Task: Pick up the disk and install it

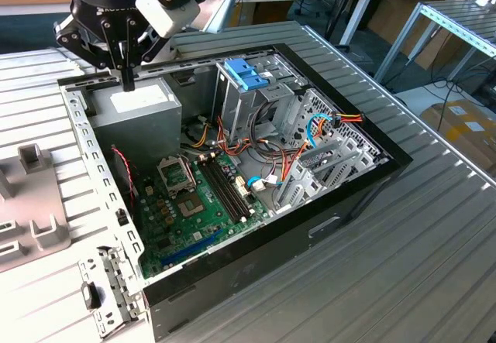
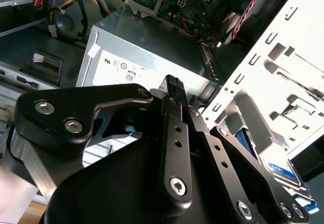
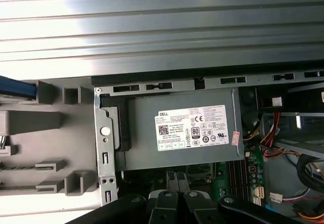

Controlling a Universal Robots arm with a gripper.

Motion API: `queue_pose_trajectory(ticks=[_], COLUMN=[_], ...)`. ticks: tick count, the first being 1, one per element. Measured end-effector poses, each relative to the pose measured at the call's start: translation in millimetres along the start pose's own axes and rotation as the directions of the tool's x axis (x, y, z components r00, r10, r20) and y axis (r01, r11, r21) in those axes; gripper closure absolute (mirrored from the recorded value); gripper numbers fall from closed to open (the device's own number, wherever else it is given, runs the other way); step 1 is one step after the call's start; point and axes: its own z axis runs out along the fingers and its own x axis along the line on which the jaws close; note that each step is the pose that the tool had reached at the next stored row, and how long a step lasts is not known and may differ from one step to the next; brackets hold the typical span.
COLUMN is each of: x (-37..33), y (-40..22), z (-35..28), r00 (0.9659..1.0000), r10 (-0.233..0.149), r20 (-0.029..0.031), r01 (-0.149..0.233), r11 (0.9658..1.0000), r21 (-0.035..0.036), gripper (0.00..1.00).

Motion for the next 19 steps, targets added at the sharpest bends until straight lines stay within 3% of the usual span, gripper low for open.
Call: queue_pose_trajectory(ticks=[19], x=[10.8], y=[-0.8], z=[-0.3], r00=[1.0000], r10=[0.000], r20=[0.0000], r01=[0.000], r11=[1.0000], r21=[0.0000], gripper=[0.89])
